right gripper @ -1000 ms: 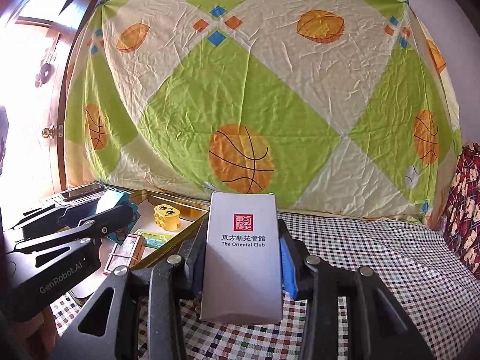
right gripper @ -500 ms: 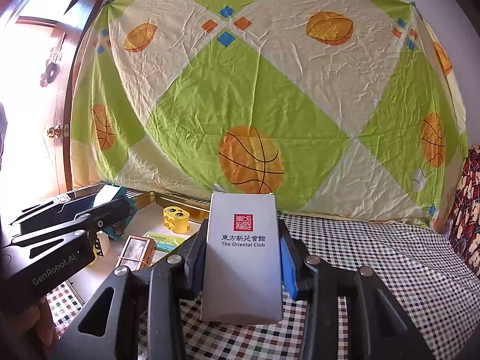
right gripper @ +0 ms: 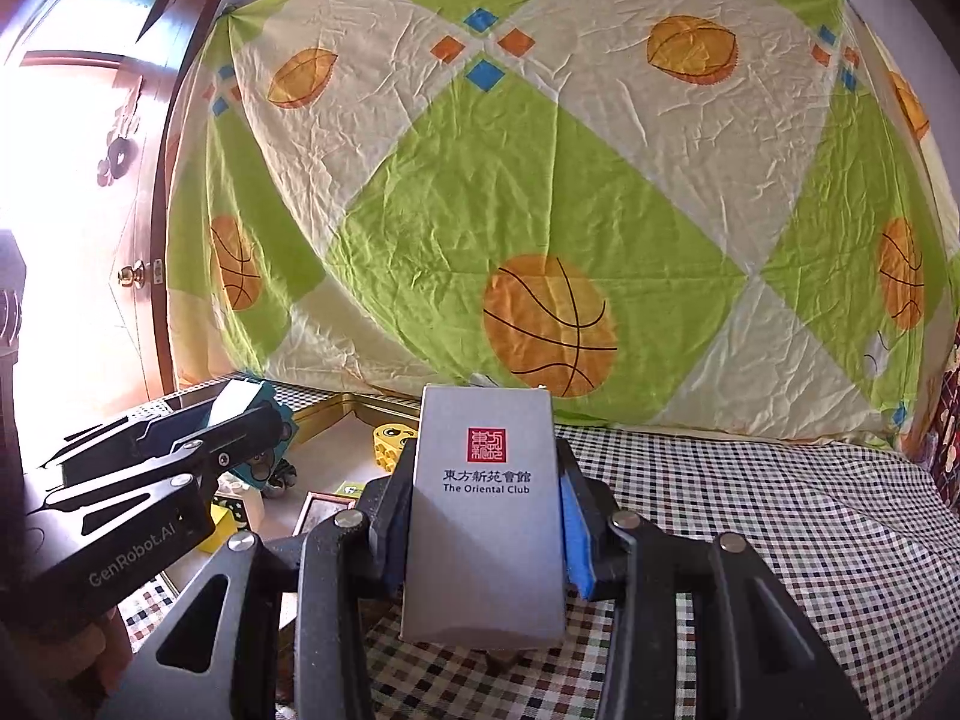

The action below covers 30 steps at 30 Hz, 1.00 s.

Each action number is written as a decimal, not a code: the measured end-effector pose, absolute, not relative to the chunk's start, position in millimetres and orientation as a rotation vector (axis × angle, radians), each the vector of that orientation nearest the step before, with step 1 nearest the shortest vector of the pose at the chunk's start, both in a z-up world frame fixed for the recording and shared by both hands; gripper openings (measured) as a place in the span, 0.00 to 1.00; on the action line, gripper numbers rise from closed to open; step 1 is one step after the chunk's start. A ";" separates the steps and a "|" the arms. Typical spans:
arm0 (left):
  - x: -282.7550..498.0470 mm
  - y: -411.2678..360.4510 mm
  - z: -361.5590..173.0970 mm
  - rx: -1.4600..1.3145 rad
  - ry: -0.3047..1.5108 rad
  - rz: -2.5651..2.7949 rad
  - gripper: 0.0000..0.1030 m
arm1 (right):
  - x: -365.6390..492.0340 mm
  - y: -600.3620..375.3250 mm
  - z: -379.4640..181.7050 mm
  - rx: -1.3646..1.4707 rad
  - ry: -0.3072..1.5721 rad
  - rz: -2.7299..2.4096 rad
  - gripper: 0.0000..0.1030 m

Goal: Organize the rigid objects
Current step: 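Lift the teal brick and white box and carry them toward the gold tin, then lower the teal brick and white box into the tin and open both grippers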

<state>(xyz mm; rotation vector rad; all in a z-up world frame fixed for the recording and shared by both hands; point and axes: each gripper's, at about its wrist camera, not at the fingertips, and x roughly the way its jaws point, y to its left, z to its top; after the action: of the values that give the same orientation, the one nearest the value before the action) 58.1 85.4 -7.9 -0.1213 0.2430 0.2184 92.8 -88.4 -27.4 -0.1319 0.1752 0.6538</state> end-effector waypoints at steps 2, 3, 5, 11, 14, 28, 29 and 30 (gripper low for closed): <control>58.4 90.0 -7.6 -0.120 0.249 0.226 0.30 | 93.5 -82.9 -26.5 -0.136 0.181 0.665 0.42; 59.0 92.4 -7.7 -0.118 0.255 0.230 0.30 | 93.7 -80.3 -26.1 -0.138 0.183 0.669 0.42; 60.4 96.7 -7.8 -0.112 0.268 0.232 0.30 | 94.7 -74.4 -24.5 -0.143 0.189 0.680 0.42; 67.1 114.8 -8.6 -0.115 0.322 0.238 0.30 | 96.4 -51.7 -15.6 -0.162 0.202 0.717 0.42; 71.1 127.9 -7.7 -0.122 0.347 0.248 0.29 | 98.7 -38.1 -11.0 -0.176 0.217 0.731 0.42; 106.0 165.1 -13.9 -0.121 0.511 0.227 0.29 | 139.0 17.4 -21.1 -0.200 0.404 0.760 0.42; 108.7 165.9 -15.3 -0.114 0.523 0.230 0.29 | 141.4 21.0 -23.3 -0.205 0.412 0.758 0.42; 111.1 166.8 -16.8 -0.111 0.534 0.231 0.29 | 143.1 23.7 -25.1 -0.206 0.418 0.759 0.42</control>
<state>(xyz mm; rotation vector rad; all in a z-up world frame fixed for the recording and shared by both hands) 111.1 166.8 -16.8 -0.1110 0.5343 0.2313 143.1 23.7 -25.1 -0.2059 0.4178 0.7591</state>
